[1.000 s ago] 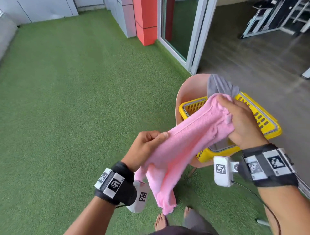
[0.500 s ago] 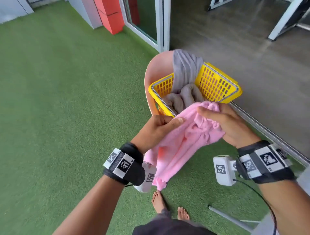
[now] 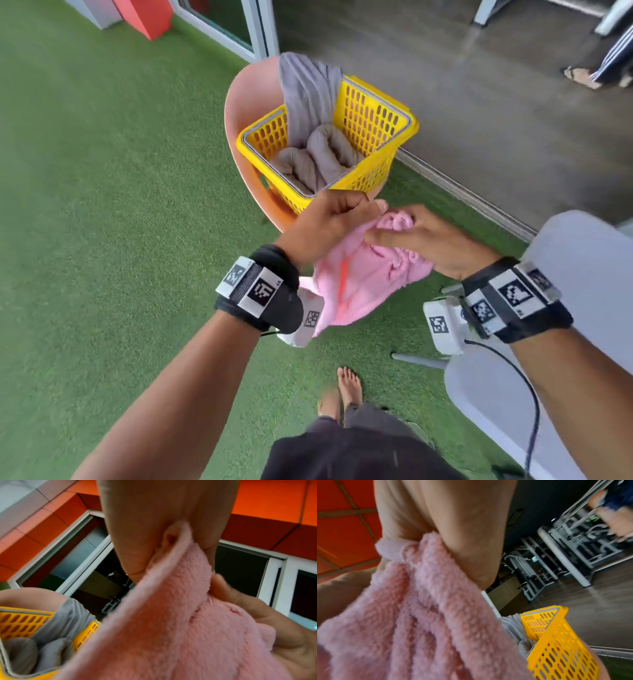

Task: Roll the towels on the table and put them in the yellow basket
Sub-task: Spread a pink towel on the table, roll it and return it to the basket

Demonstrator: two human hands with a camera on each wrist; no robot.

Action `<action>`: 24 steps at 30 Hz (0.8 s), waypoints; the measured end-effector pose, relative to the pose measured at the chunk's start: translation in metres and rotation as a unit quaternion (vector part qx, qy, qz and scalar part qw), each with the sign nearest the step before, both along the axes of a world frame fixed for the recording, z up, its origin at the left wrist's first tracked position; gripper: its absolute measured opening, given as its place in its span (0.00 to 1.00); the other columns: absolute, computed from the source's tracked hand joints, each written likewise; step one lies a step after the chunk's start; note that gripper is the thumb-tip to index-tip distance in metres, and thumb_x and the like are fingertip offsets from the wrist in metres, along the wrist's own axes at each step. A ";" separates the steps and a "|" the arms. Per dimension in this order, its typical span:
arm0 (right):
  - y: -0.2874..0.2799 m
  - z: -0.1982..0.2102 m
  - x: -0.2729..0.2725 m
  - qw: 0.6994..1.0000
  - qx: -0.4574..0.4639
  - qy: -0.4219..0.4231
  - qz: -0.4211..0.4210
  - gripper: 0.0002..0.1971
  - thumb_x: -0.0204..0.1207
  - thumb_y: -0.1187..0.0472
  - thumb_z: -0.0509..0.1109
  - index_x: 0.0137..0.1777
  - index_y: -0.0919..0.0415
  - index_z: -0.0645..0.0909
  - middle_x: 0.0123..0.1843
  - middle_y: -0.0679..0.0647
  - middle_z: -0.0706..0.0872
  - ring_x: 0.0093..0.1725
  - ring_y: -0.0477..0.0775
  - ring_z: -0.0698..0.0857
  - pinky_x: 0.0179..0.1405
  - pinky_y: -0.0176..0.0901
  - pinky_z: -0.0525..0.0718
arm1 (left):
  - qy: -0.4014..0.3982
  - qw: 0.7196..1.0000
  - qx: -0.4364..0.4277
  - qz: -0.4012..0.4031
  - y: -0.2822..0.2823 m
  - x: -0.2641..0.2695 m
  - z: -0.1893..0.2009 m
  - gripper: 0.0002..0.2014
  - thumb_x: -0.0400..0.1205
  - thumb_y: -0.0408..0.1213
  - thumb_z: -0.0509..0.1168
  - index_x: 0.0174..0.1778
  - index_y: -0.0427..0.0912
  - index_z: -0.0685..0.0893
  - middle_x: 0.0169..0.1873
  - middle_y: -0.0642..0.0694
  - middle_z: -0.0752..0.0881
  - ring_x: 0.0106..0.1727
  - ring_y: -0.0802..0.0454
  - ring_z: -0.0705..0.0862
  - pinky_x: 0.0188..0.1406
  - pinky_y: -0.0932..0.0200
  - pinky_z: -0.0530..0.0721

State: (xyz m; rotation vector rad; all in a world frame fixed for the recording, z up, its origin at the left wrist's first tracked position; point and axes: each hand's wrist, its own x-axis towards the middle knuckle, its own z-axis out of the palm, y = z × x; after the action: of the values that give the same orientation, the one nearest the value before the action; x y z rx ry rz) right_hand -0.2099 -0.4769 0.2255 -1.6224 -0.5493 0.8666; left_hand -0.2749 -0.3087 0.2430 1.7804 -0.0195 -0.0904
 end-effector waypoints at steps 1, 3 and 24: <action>-0.008 0.003 -0.002 1.000 0.004 -0.003 -0.027 0.10 0.72 0.63 0.74 0.45 0.71 0.82 0.36 0.54 0.88 0.37 0.47 0.85 0.39 0.32 0.81 | -0.005 1.000 -0.002 -0.006 -0.004 0.001 -0.001 0.21 0.85 0.34 0.63 0.24 0.46 0.70 0.20 0.60 0.66 0.24 0.63 0.61 0.22 0.70 0.61; -0.027 0.008 -0.004 0.997 0.019 -0.015 -0.075 0.14 0.74 0.61 0.73 0.46 0.75 0.80 0.38 0.57 0.84 0.41 0.51 0.82 0.47 0.38 0.78 | -0.008 1.000 -0.007 -0.011 -0.009 0.000 -0.007 0.20 0.85 0.34 0.64 0.25 0.47 0.73 0.18 0.61 0.67 0.23 0.64 0.62 0.21 0.71 0.60; -0.123 0.103 0.195 0.824 -0.328 -0.439 -0.143 0.20 0.73 0.37 0.72 0.57 0.48 0.86 0.40 0.50 0.84 0.51 0.56 0.82 0.58 0.48 0.78 | -0.066 0.983 0.090 0.147 -0.001 0.076 0.024 0.16 0.81 0.40 0.67 0.40 0.26 0.83 0.33 0.43 0.78 0.36 0.51 0.73 0.37 0.52 0.73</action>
State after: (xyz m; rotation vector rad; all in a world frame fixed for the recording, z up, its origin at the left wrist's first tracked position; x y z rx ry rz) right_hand -0.0153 -0.5999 0.3286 -2.6736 -0.6306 -0.0118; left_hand -0.1990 -0.3093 0.2674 1.9489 0.1606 0.2460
